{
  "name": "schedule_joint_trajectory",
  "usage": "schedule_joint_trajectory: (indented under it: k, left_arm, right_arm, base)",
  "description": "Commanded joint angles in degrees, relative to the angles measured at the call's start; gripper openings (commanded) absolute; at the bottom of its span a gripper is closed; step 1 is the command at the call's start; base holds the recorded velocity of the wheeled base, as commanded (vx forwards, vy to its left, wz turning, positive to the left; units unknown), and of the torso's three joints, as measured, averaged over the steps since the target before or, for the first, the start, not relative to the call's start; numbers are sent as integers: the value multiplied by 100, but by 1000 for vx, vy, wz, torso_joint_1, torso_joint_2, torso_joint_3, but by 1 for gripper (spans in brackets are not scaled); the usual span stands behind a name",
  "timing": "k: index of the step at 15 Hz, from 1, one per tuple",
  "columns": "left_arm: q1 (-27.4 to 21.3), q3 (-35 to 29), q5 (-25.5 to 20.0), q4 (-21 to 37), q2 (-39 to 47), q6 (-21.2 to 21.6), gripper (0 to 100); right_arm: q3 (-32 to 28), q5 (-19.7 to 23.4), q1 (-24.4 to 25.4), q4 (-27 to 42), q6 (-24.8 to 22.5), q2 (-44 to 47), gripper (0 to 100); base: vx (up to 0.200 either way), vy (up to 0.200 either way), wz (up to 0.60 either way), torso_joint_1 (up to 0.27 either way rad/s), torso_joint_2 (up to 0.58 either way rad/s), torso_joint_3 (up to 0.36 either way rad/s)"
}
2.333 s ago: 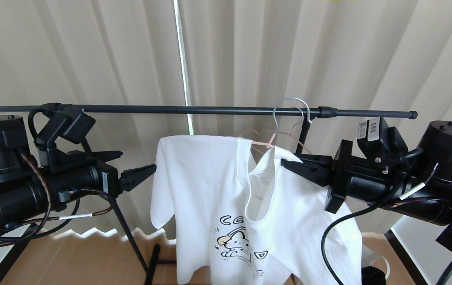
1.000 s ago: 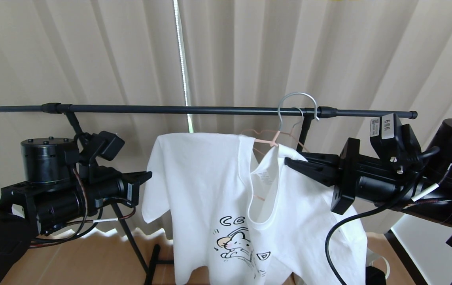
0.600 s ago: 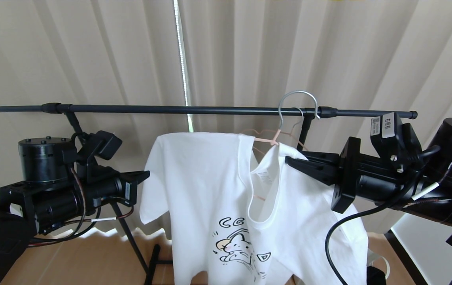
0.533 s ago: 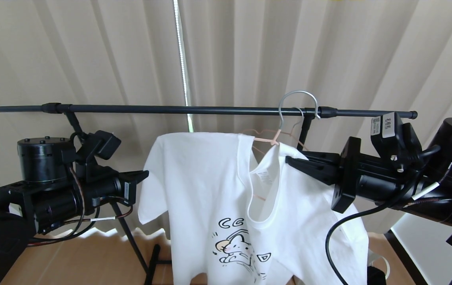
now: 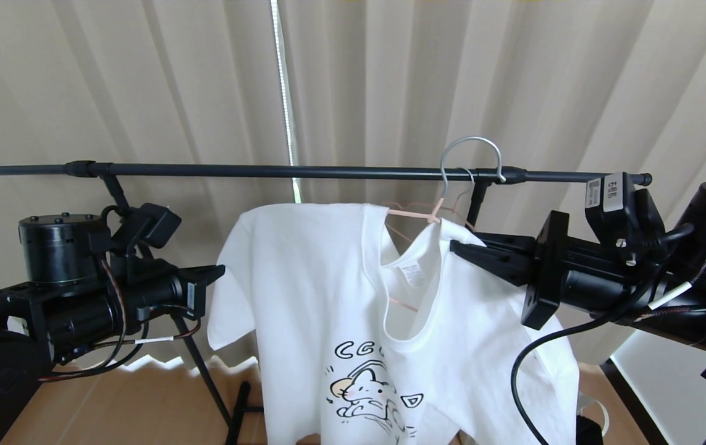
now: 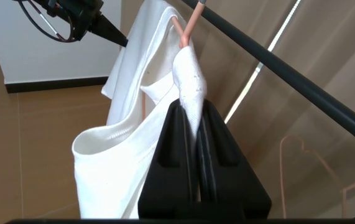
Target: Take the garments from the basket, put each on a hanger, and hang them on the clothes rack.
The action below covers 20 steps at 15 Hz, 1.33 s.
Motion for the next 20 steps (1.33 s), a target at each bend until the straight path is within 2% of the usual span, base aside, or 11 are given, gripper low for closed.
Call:
schedule_joint_trajectory:
  k: [1,12,17,20]
  left_arm:
    - [47,-9,-1,-2,1,-10,0]
    - [152,61,-19,-90,19,8,0]
    - [144,509,-37,-1505,344,-1,0]
    - [144,562,-37,-1681,423,-1,0]
  right_arm:
    - [-15,0,-46,-2,-3,-4,0]
    - [-15,9,-99,-2,6,-48,0]
    - [-15,9,-99,-2,6,-48,0]
    - [-7,9,-99,-2,6,-48,0]
  base:
    - [0,0,0,0,0,0]
    - [0,0,0,0,0,0]
    - [0,0,0,0,0,0]
    - [0,0,0,0,0,0]
